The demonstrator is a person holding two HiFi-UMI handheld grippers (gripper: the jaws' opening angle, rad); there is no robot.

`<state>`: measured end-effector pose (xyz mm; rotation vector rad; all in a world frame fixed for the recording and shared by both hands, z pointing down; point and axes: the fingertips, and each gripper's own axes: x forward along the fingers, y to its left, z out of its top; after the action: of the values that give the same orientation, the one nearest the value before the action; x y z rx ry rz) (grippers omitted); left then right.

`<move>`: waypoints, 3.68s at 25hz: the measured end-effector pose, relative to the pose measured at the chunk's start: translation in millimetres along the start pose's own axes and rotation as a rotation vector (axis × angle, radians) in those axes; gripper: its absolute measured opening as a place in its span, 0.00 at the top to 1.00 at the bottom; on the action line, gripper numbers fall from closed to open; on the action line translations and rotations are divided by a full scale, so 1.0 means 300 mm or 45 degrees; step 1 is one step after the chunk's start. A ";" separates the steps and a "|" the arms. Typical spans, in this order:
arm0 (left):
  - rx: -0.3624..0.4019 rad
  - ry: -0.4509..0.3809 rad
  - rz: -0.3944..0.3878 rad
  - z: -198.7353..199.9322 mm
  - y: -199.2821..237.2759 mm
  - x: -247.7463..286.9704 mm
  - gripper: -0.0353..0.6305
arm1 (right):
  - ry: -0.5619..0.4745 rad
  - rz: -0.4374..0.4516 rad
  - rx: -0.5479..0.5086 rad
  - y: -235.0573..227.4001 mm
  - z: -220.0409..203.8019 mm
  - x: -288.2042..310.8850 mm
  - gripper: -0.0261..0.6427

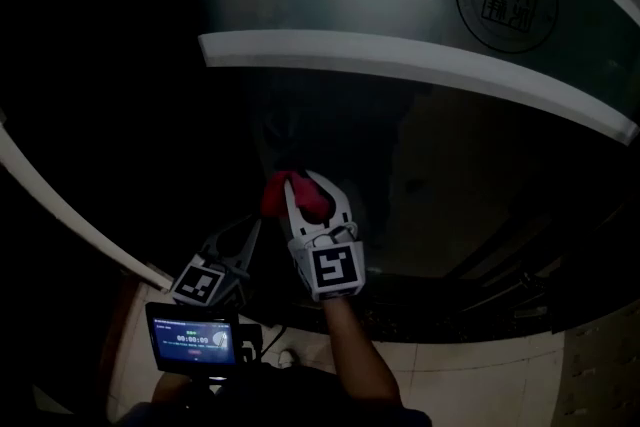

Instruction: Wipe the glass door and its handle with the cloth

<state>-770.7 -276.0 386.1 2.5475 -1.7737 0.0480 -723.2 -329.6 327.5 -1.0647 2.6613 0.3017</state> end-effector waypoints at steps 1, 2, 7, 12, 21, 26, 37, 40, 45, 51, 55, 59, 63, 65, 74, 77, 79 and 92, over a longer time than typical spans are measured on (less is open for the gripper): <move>0.002 0.007 0.007 -0.009 0.019 -0.014 0.93 | 0.004 0.023 0.013 0.038 -0.019 0.031 0.83; 0.002 0.013 0.010 -0.016 0.035 -0.025 0.93 | 0.006 0.044 0.021 0.073 -0.035 0.060 0.83; -0.001 0.028 -0.019 -0.027 0.070 -0.022 0.93 | 0.027 0.104 0.014 0.162 -0.085 0.145 0.83; -0.007 0.032 -0.093 -0.030 0.016 0.044 0.93 | 0.058 0.046 -0.045 0.085 -0.096 0.106 0.83; -0.031 0.004 -0.267 -0.004 -0.276 0.235 0.93 | 0.135 -0.168 -0.153 -0.275 -0.125 -0.223 0.84; -0.033 0.001 -0.360 0.003 -0.475 0.327 0.93 | 0.191 -0.362 -0.146 -0.538 -0.103 -0.468 0.84; -0.044 -0.031 -0.389 0.022 -0.731 0.448 0.93 | 0.196 -0.718 -0.154 -1.017 -0.017 -0.921 0.84; -0.039 -0.030 -0.389 0.023 -0.775 0.463 0.93 | 0.190 -0.772 -0.161 -1.097 0.005 -0.998 0.84; -0.030 -0.023 -0.363 0.030 -0.816 0.463 0.93 | 0.172 -0.823 -0.139 -1.186 0.039 -1.082 0.84; -0.017 0.002 -0.348 0.025 -0.885 0.442 0.93 | 0.152 -0.739 -0.120 -1.133 0.064 -1.081 0.84; -0.014 0.020 -0.351 0.011 -0.924 0.409 0.93 | 0.140 -0.658 -0.111 -1.025 0.081 -1.076 0.84; -0.004 0.034 -0.414 -0.007 -0.976 0.357 0.93 | 0.100 -0.633 -0.102 -0.893 0.122 -1.085 0.84; -0.011 0.036 -0.519 -0.018 -1.050 0.292 0.93 | 0.103 -0.623 -0.113 -0.747 0.187 -1.100 0.84; -0.017 0.031 -0.597 -0.017 -1.105 0.248 0.93 | 0.115 -0.638 -0.126 -0.684 0.223 -1.134 0.84; -0.041 0.073 -0.933 -0.074 -1.484 0.187 0.93 | 0.165 -0.924 -0.186 -0.693 0.324 -1.539 0.84; -0.014 0.066 -1.040 -0.070 -1.694 0.213 0.93 | 0.138 -1.004 -0.218 -0.759 0.392 -1.699 0.84; 0.008 0.048 -1.093 -0.047 -1.848 0.205 0.93 | 0.121 -1.039 -0.226 -0.795 0.450 -1.818 0.84; -0.012 -0.070 -1.095 0.081 -2.798 0.243 0.93 | 0.107 -0.894 -0.342 -1.130 0.775 -2.433 0.84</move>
<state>41.9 -54.4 354.6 3.0680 -0.5535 -0.0569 60.3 -34.0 304.0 -2.0323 2.1568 0.4730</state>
